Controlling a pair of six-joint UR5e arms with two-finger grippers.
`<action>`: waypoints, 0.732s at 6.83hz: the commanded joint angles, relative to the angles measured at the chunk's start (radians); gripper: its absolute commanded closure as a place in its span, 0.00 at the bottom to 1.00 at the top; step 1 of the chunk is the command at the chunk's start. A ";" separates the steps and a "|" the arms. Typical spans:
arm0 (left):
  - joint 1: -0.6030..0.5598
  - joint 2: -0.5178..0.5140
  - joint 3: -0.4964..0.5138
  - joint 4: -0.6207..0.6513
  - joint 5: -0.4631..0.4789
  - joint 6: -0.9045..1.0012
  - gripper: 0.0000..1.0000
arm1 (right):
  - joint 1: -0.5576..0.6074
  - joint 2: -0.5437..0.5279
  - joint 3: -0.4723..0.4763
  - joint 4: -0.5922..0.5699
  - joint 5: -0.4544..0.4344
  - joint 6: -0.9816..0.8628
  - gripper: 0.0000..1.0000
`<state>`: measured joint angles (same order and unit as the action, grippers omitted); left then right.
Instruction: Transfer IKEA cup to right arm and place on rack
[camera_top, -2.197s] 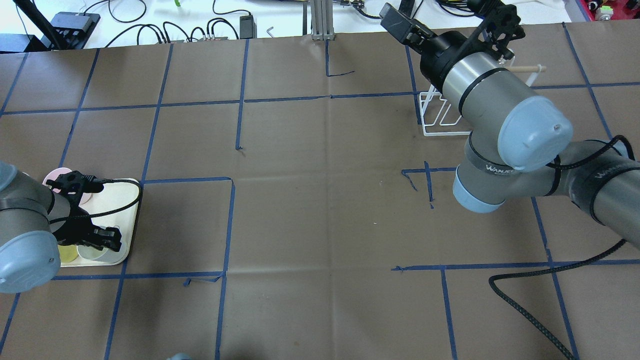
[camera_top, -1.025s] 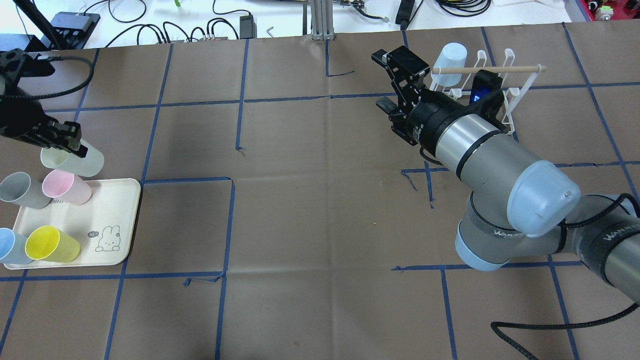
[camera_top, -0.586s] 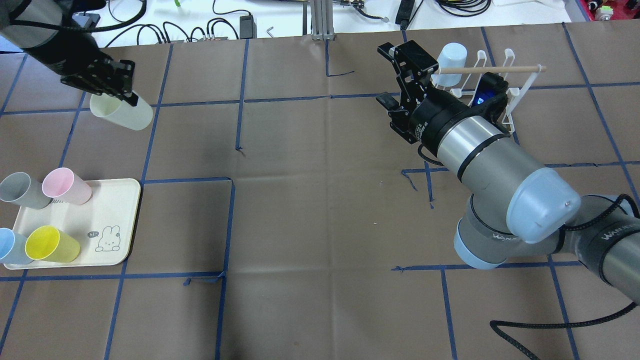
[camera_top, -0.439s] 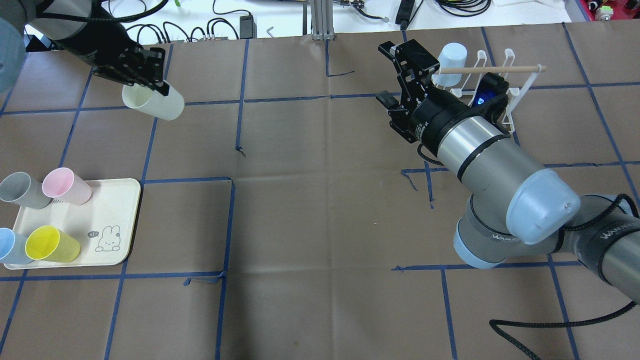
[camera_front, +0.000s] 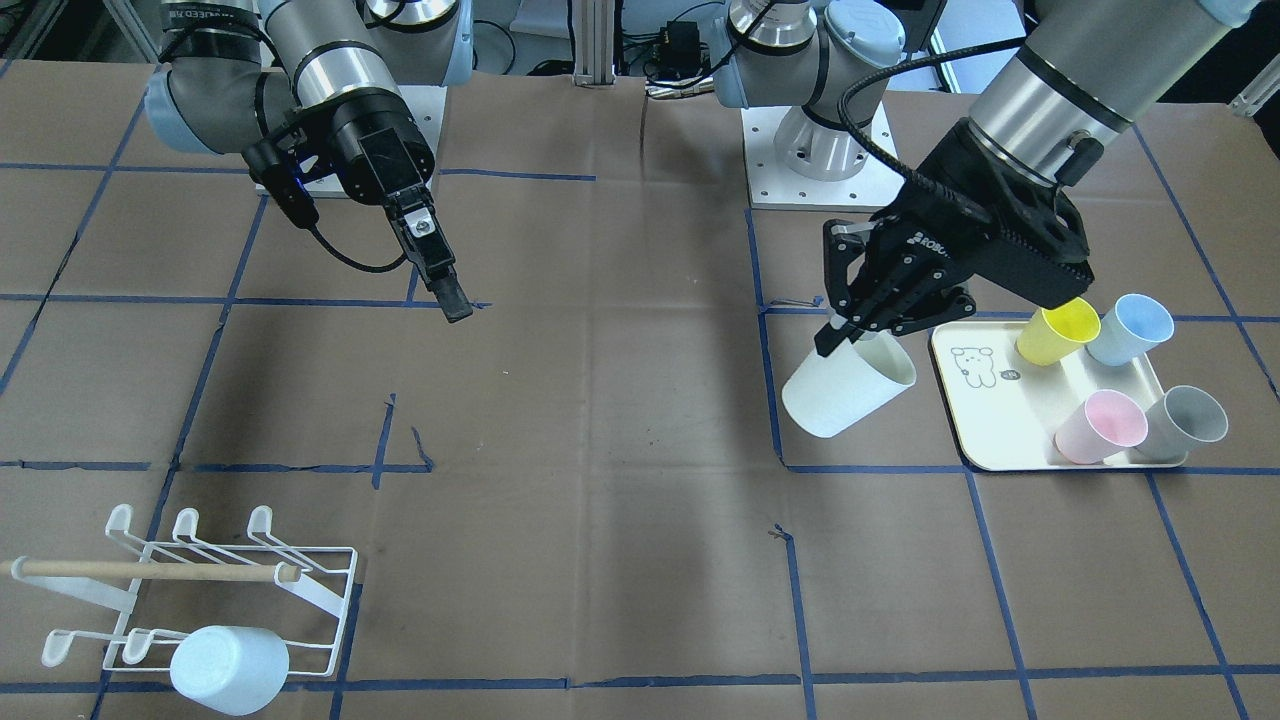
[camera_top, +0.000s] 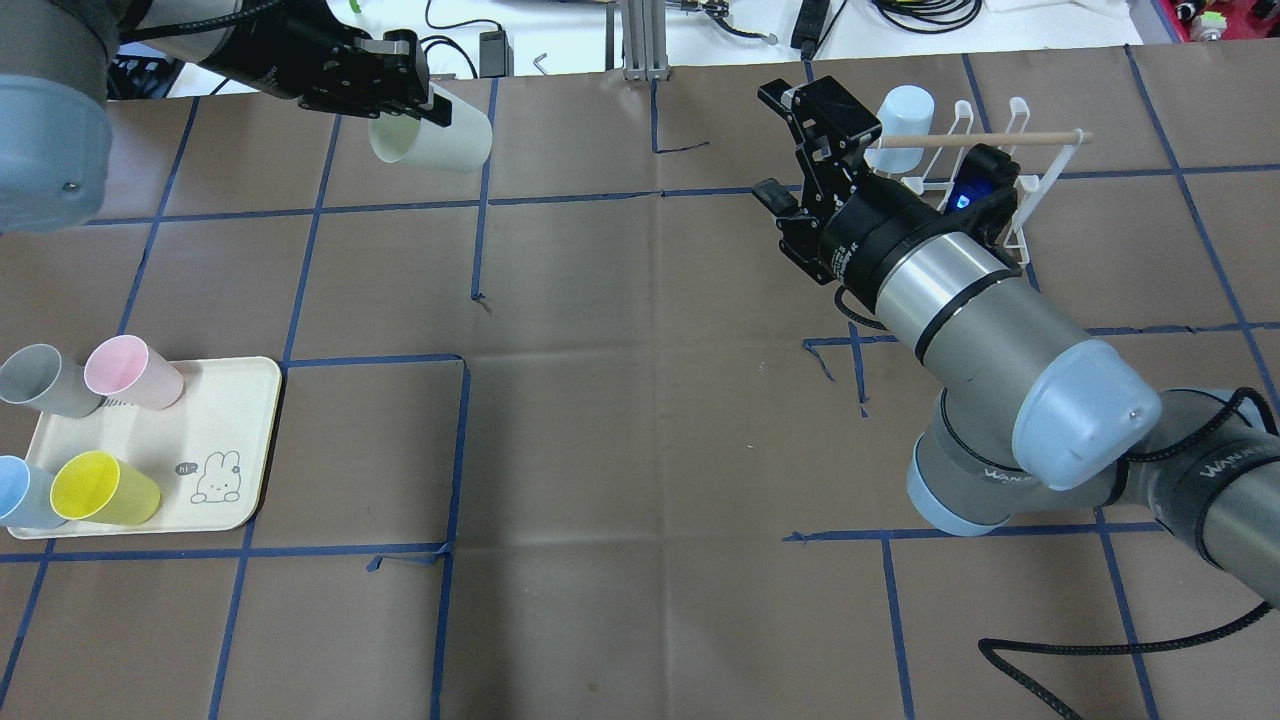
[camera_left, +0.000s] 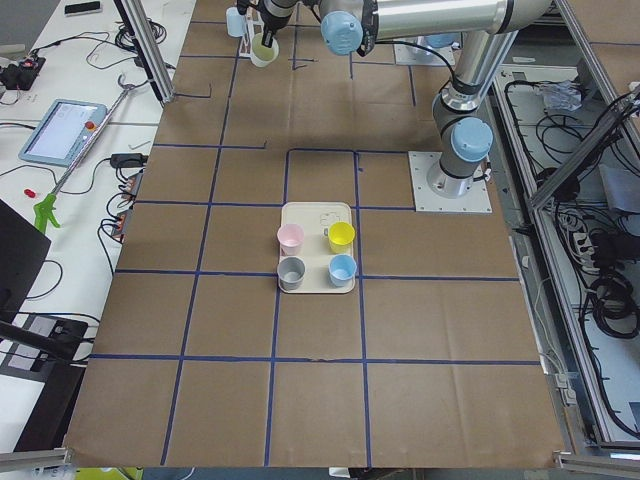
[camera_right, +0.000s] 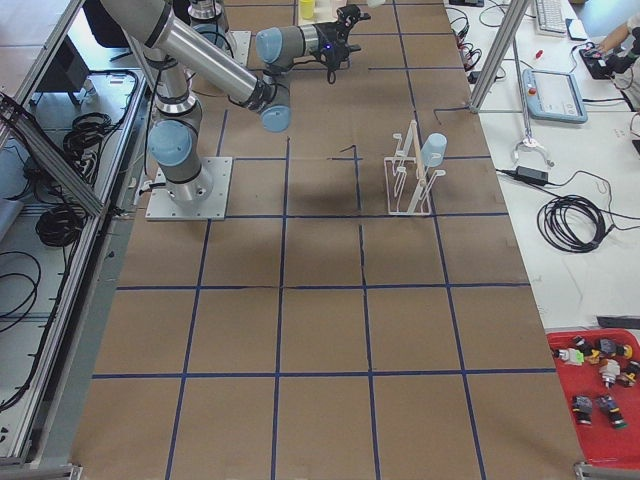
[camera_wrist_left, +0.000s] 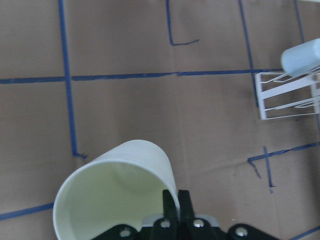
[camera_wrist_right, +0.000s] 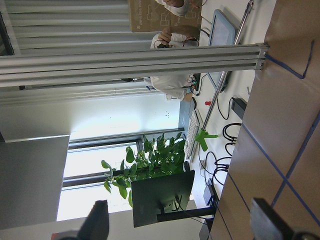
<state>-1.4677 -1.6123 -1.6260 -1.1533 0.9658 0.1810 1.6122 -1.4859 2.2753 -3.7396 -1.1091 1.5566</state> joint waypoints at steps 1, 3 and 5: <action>-0.003 0.034 -0.163 0.335 -0.157 0.003 1.00 | 0.000 0.001 0.001 -0.002 0.000 -0.001 0.01; -0.003 0.008 -0.363 0.760 -0.238 -0.030 1.00 | 0.000 0.001 0.001 0.001 -0.002 0.000 0.01; -0.003 0.008 -0.481 1.005 -0.251 -0.040 1.00 | 0.000 0.003 0.001 0.010 -0.006 0.002 0.01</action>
<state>-1.4710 -1.6022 -2.0362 -0.2966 0.7277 0.1464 1.6122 -1.4839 2.2764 -3.7341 -1.1123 1.5580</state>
